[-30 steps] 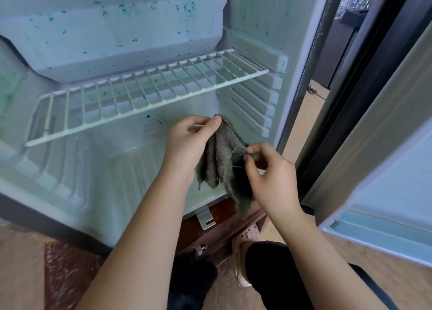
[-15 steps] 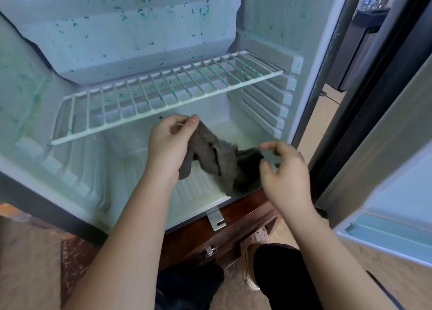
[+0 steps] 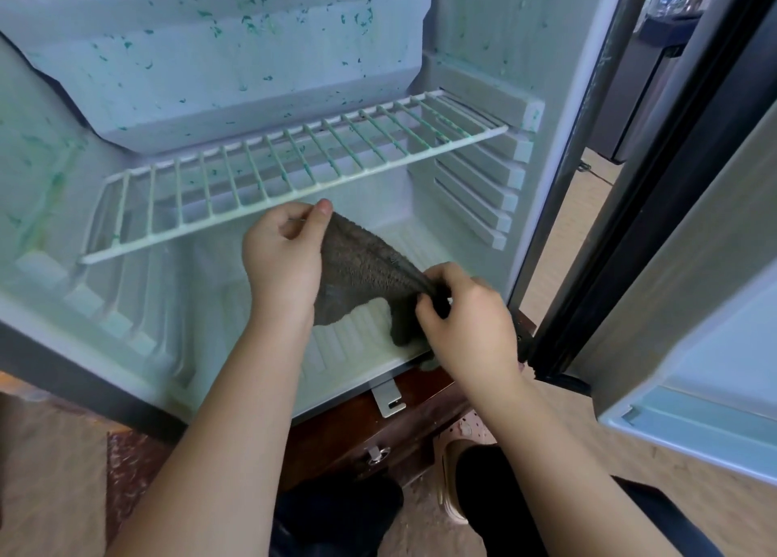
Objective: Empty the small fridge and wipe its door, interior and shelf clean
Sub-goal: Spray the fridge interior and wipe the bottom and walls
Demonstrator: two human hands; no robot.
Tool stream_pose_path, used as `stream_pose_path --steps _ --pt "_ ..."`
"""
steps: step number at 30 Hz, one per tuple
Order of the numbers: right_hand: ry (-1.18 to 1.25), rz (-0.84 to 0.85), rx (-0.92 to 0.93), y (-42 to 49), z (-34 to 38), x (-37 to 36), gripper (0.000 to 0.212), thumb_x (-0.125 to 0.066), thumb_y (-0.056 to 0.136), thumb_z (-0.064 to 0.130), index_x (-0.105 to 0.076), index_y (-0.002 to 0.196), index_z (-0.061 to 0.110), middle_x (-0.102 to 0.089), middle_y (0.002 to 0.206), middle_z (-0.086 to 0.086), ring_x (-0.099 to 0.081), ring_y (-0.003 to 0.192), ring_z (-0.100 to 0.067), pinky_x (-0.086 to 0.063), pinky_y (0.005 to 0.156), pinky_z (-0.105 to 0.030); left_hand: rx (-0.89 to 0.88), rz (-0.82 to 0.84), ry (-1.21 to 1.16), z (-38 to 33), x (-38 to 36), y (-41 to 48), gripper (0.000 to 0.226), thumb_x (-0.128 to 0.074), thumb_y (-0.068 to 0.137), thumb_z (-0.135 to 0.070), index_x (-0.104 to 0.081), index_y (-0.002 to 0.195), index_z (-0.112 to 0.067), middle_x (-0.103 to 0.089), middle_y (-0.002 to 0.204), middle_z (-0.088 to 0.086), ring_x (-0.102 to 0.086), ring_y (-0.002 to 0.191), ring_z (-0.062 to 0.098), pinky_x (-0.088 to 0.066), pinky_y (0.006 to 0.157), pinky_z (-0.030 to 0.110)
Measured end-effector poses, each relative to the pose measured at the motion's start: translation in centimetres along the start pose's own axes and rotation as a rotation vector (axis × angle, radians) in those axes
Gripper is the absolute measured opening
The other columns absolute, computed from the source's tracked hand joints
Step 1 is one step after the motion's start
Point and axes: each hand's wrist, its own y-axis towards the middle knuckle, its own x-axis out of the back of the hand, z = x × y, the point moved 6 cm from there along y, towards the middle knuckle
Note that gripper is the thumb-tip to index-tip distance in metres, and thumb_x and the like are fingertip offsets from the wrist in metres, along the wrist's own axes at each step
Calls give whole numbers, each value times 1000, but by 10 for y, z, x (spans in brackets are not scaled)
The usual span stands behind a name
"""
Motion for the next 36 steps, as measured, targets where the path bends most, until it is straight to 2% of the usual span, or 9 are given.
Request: stream_pose_path --steps 4,7,9,12,14,18,21,25,36 --pt "140 -260 85 5 10 36 14 -67 84 15 -71 96 21 -57 90 4 -51 87 -8 -33 69 -14 -314 160 498 -11 -19 -8 30 -75 81 -19 -63 108 -21 -64 104 -7 -60 97 16 -44 84 22" --pt "408 -394 -19 8 8 59 14 -65 85 12 -63 87 26 -60 79 11 -57 70 -5 -39 63 -9 -296 609 290 -25 -59 -42 15 -69 88 -21 -66 102 -26 -68 101 -16 -63 93 -3 -40 80 6" --pt "545 -493 -65 7 5 72 14 -66 85 9 -61 86 21 -60 74 14 -60 65 0 -40 61 -7 -257 767 166 -28 -77 -61 11 -69 89 -20 -67 97 -25 -72 96 -13 -65 91 -4 -46 83 12" --pt "664 -486 -38 8 6 80 10 -62 89 4 -64 94 13 -64 80 16 -63 72 5 -43 66 -6 -290 670 74 -33 -88 -64 11 -74 84 -16 -63 85 -20 -72 80 -10 -67 79 -1 -48 75 19" --pt "614 -458 36 6 12 81 17 -57 93 7 -64 108 12 -67 102 12 -62 94 6 -43 80 -7 -258 522 -16 -39 -90 -60 17 -74 83 -10 -60 84 -20 -71 74 -9 -66 71 2 -48 68 19" --pt "355 -477 94 2 7 73 54 -46 94 9 -32 146 8 -28 155 -4 -22 144 -9 -20 117 -23 -385 251 -37 -58 -99 -60 19 -67 78 -9 -61 89 -22 -69 80 -9 -69 77 9 -57 74 32" --pt "390 -398 -19 7 -10 65 59 -39 98 15 -17 152 12 -11 160 0 -6 145 2 -7 114 -10 -519 133 -26 -73 -110 -69 15 -64 78 -10 -66 92 -13 -70 84 -3 -68 78 16 -56 72 38" --pt "387 -347 -16 4 -17 62 59 -36 97 23 -16 153 16 -13 159 7 -8 143 6 -9 111 -6 -579 -52 -69 -84 -115 -72 13 -67 81 -7 -74 92 -7 -74 87 0 -70 81 16 -57 75 35" --pt "400 -316 20 5 -17 62 56 -36 98 19 -20 152 14 -19 159 3 -14 144 2 -15 114 -12 -865 48 153 -85 -133 -82 20 -61 84 -6 -75 98 -5 -68 95 5 -63 90 21 -50 81 25"
